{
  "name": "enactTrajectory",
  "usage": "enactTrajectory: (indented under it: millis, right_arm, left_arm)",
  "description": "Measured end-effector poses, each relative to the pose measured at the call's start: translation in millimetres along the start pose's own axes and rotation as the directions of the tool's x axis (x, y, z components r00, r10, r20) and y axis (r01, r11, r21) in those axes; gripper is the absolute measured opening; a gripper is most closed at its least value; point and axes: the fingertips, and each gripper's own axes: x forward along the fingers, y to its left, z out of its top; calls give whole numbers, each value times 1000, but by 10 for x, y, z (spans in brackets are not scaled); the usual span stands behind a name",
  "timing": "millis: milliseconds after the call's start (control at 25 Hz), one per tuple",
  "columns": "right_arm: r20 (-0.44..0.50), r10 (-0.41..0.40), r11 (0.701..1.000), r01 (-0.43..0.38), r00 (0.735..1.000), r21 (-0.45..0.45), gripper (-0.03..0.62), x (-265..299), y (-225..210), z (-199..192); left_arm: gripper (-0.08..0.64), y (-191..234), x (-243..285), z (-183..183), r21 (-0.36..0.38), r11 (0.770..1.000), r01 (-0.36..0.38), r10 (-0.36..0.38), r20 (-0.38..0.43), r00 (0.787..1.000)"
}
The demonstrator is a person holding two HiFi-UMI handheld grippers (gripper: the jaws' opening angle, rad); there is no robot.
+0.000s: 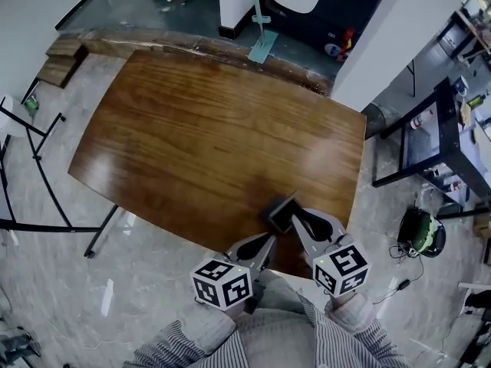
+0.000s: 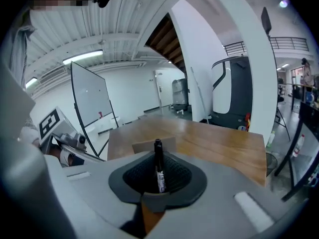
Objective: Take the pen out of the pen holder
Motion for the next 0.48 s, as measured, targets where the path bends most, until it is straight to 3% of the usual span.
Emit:
enactTrajectory:
  millis: [240, 480]
  right_arm:
    - [142, 35, 995, -48, 989, 92, 46, -371, 19, 348]
    - [218, 48, 989, -78, 975, 129, 46, -649, 91, 499]
  left_arm:
    - [8, -210, -33, 173, 74, 997, 11, -13, 24, 1000]
    - [8, -325, -85, 373, 93, 996, 3, -10, 74, 997]
